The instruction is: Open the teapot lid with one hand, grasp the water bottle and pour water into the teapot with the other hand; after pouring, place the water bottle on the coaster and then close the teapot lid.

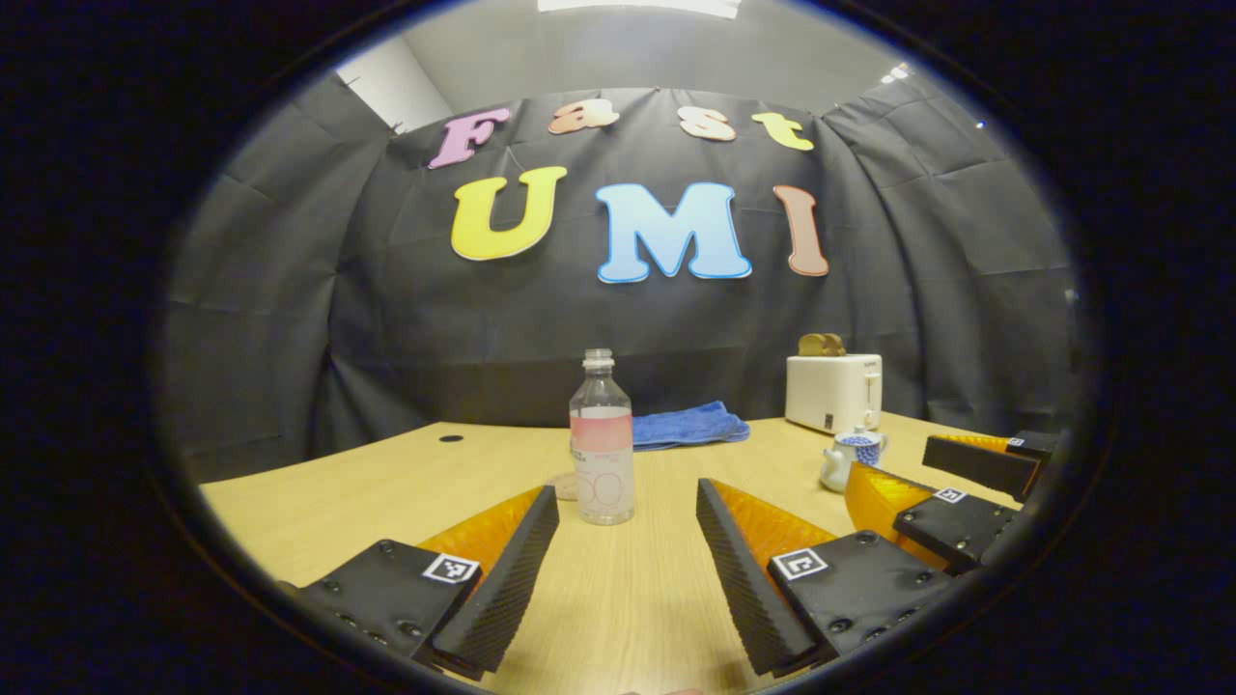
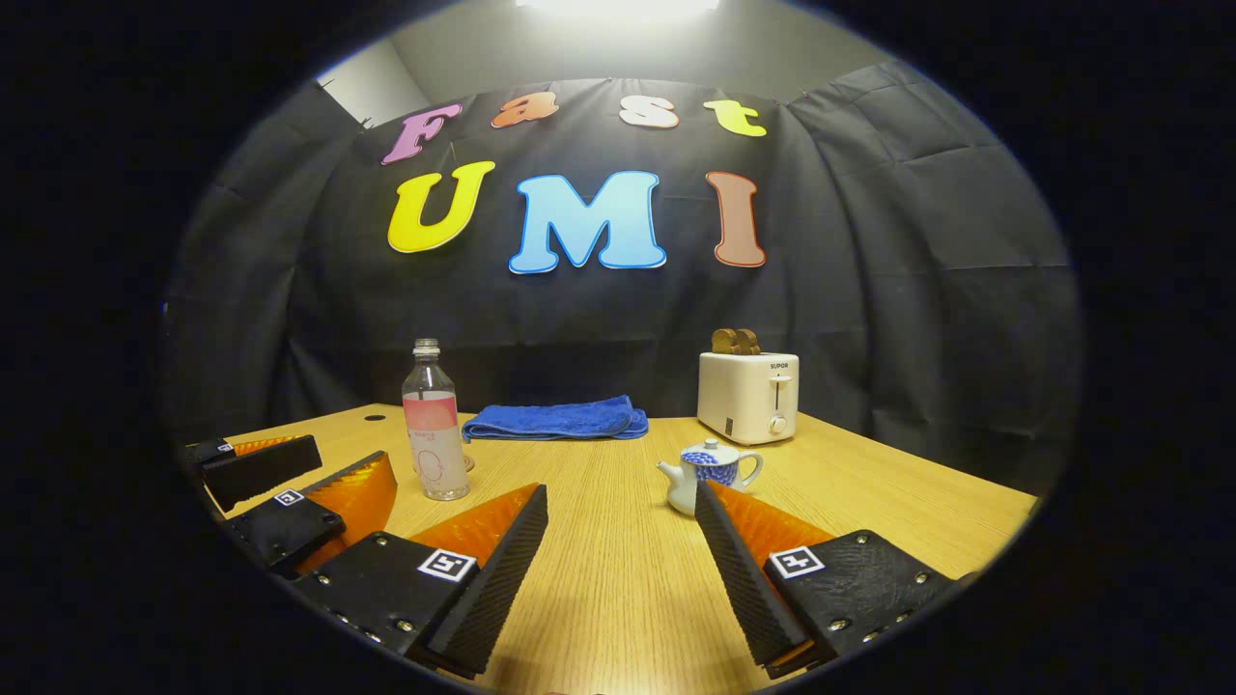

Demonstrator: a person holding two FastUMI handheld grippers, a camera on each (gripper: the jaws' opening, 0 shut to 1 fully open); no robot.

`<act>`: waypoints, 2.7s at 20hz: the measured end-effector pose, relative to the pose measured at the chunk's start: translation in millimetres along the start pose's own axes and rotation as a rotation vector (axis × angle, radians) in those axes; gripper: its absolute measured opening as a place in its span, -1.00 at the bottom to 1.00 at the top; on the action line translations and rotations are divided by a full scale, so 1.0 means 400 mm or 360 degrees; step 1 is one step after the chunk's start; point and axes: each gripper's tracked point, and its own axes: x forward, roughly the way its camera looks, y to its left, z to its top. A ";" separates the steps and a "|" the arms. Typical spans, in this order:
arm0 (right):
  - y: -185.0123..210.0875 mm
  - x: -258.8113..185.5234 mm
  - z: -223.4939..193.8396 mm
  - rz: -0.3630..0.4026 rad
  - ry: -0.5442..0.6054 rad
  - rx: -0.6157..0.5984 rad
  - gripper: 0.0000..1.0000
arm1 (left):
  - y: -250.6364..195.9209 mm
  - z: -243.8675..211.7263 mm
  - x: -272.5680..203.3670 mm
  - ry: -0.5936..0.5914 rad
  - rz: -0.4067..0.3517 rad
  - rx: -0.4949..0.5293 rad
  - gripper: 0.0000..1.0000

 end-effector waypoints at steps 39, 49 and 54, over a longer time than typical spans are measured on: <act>-0.209 0.355 0.082 -0.0181 0.0076 -0.0089 -0.82 | 0.088 0.037 0.308 0.0079 -0.0012 -0.0022 1.00; -0.072 0.276 0.157 0.0016 -0.0101 -0.0197 -0.82 | 0.084 0.000 0.363 0.0129 -0.0008 -0.0022 1.00; -0.047 0.269 0.141 0.0068 -0.0090 -0.0202 -0.82 | 0.078 -0.067 0.432 0.0232 -0.0001 -0.0012 1.00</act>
